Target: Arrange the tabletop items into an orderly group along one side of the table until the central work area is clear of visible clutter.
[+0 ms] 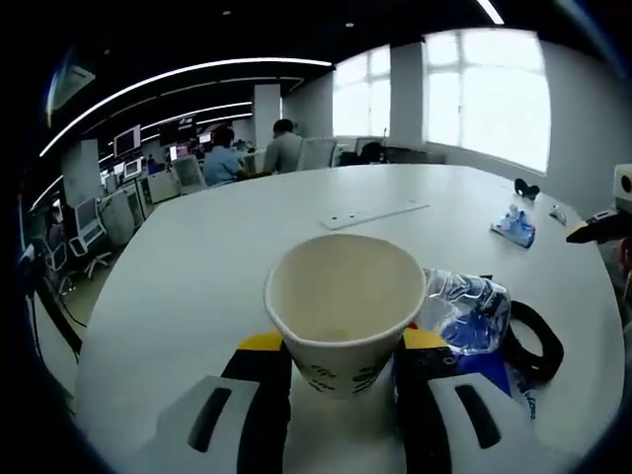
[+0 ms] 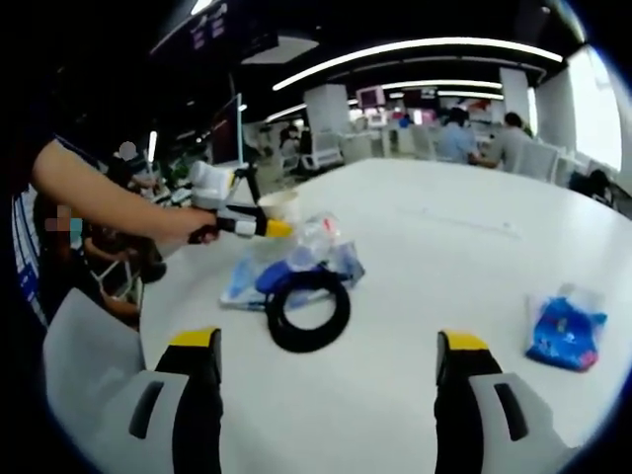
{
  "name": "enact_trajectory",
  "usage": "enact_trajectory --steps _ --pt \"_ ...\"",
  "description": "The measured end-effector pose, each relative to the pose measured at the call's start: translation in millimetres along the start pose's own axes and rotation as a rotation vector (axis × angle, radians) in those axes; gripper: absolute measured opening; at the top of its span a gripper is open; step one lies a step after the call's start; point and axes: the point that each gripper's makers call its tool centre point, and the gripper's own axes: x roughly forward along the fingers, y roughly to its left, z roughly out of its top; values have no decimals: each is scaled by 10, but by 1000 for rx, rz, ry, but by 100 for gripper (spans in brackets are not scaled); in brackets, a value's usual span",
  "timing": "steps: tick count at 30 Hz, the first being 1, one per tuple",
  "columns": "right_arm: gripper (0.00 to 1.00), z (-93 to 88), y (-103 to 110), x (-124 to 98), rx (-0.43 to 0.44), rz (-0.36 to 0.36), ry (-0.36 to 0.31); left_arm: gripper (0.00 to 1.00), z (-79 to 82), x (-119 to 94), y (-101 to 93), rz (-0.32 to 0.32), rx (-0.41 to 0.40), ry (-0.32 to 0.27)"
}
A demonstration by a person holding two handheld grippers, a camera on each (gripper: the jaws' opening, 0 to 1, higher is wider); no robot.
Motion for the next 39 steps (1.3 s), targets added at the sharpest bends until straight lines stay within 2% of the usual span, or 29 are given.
enact_trajectory --steps 12,22,39 --pt "87 -21 -31 46 6 -3 6 41 -38 78 67 14 -13 8" --pt "87 -70 -52 68 20 -8 16 41 -81 112 -8 15 -34 28" --pt "87 -38 -56 113 20 -6 10 41 -35 176 -5 8 -38 33"
